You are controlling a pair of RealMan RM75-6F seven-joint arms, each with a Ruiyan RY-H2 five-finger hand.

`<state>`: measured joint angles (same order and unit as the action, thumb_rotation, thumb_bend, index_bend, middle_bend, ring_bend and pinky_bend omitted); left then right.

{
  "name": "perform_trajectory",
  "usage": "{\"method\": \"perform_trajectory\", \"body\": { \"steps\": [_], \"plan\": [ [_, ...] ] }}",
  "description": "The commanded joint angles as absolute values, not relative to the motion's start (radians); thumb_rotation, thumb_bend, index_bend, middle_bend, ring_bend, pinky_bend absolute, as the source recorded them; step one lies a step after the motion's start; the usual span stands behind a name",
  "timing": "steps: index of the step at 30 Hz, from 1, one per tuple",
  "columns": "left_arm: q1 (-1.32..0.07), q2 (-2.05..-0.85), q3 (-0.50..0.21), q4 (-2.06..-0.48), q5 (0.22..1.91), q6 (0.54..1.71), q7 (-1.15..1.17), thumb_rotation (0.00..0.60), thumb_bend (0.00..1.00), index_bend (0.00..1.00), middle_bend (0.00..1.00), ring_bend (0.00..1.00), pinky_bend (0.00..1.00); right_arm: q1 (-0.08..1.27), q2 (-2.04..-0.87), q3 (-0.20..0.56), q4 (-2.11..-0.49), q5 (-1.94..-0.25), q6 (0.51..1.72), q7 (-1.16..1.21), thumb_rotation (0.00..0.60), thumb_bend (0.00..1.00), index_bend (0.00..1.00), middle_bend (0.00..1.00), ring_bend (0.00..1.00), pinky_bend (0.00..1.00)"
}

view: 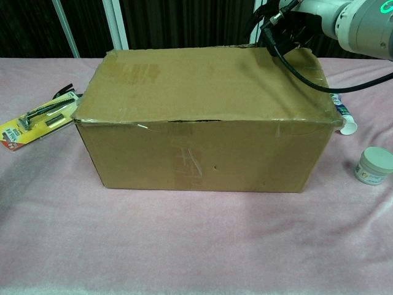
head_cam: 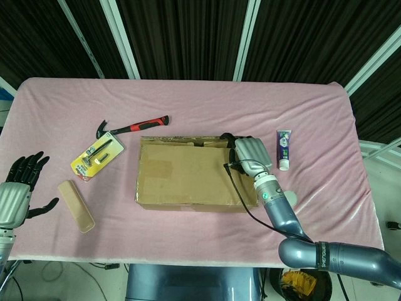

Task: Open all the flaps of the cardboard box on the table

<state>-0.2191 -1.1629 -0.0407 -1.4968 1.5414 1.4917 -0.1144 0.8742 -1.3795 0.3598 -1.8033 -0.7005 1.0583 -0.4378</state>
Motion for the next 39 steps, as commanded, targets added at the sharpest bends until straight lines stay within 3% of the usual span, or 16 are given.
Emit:
{"method": "perform_trajectory", "body": {
  "steps": [1, 11, 23, 35, 39],
  "plan": [
    [-0.218, -1.163, -0.042, -1.498, 1.543, 1.491, -0.114, 0.6, 0.17, 0.0, 0.0, 0.0, 0.0, 0.875, -1.368, 0.367, -1.83, -0.71, 1.07, -0.427, 0.6, 0.84, 0.27, 0.51, 0.56, 0.57],
    [-0.216, -1.163, -0.045, -1.499, 1.546, 1.49, -0.112, 0.6, 0.17, 0.0, 0.0, 0.0, 0.0, 0.868, -1.332, 0.403, -1.922, -0.705, 1.102, -0.388, 0.6, 0.84, 0.24, 0.5, 0.57, 0.58],
    [-0.211, -1.167, -0.048, -1.493, 1.56, 1.501, -0.101, 0.6, 0.17, 0.0, 0.0, 0.0, 0.0, 0.828, -1.215, 0.5, -2.167, -0.619, 1.131, -0.276, 0.6, 0.81, 0.19, 0.45, 0.53, 0.57],
    [-0.208, -1.175, -0.047, -1.484, 1.576, 1.512, -0.083, 0.6, 0.17, 0.0, 0.0, 0.0, 0.0, 0.747, -1.055, 0.518, -2.356, -0.622, 1.129, -0.184, 0.6, 0.75, 0.16, 0.44, 0.52, 0.57],
    [-0.208, -1.178, -0.047, -1.478, 1.58, 1.512, -0.075, 0.6, 0.17, 0.0, 0.0, 0.0, 0.0, 0.71, -1.014, 0.509, -2.356, -0.681, 1.067, -0.109, 0.6, 0.75, 0.15, 0.44, 0.52, 0.57]
  ]
}}
